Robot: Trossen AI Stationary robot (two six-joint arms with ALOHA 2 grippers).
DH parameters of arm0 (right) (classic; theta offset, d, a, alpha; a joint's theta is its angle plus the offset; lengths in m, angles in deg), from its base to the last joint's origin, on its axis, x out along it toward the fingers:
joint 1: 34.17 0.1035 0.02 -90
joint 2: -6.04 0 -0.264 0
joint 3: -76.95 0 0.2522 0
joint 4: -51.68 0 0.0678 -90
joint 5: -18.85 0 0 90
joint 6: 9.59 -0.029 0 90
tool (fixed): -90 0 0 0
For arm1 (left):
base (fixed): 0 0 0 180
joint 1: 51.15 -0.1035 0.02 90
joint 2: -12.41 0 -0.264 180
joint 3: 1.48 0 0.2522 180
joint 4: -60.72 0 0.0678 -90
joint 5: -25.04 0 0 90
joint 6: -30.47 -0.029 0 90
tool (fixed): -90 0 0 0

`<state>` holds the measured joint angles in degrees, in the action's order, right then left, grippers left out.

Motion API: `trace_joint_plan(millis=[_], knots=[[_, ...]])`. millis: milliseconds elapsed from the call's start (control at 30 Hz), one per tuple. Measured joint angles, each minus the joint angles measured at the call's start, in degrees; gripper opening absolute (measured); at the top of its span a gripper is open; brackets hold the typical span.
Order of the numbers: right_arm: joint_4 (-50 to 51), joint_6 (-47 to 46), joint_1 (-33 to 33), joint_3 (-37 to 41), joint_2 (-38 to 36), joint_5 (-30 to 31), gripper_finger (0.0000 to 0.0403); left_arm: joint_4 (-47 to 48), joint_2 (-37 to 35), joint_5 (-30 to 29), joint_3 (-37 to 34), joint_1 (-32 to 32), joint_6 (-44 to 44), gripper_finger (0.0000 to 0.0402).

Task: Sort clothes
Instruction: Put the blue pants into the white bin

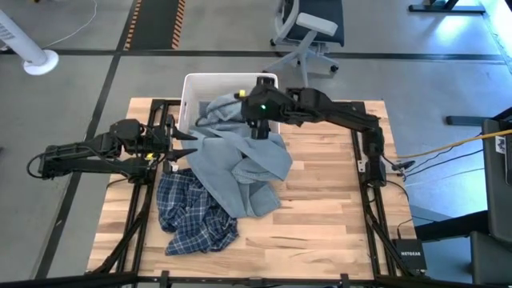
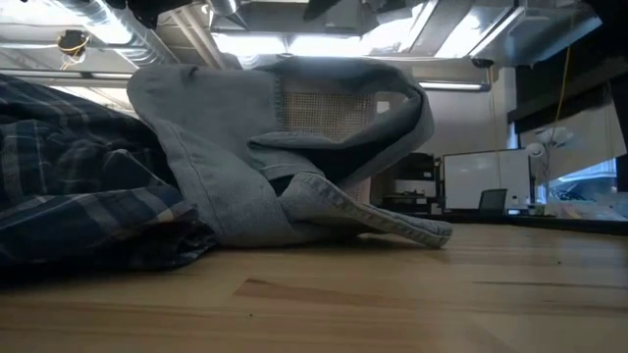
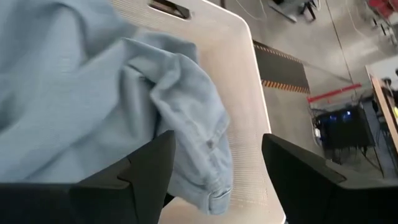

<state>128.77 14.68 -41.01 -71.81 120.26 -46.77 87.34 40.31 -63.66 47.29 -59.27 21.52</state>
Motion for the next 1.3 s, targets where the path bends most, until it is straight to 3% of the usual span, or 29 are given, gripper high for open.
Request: trace_joint_plan(millis=[333, 633, 933, 1167, 1300], knots=[[9.14, -5.34, 9.59, 0.0, -1.25, 3.03, 0.0259, 0.0, 0.0, 0.0, 0.0, 0.0, 0.0, 0.0159], [15.8, -15.94, 23.15, 2.79, -0.79, 6.43, 0.0259, 0.02, 0.0, 0.0, 0.0, 0.0, 0.57, 0.0159], [13.04, -27.31, 34.72, 18.15, -0.74, 11.14, 0.0259, 0.0, 0.0, 0.0, 0.0, 0.0, 0.83, 0.0159], [2.51, -33.88, 38.75, 30.92, -0.7, 7.67, 0.0259, -0.11, 0.07, 0.0, 0.0, 0.0, 0.81, 0.0159], [4.71, -44.07, 39.65, 33.25, -0.7, 14.1, 0.0259, -0.13, 0.07, 0.02, 0.0, 0.0, 0.81, 0.0159]])
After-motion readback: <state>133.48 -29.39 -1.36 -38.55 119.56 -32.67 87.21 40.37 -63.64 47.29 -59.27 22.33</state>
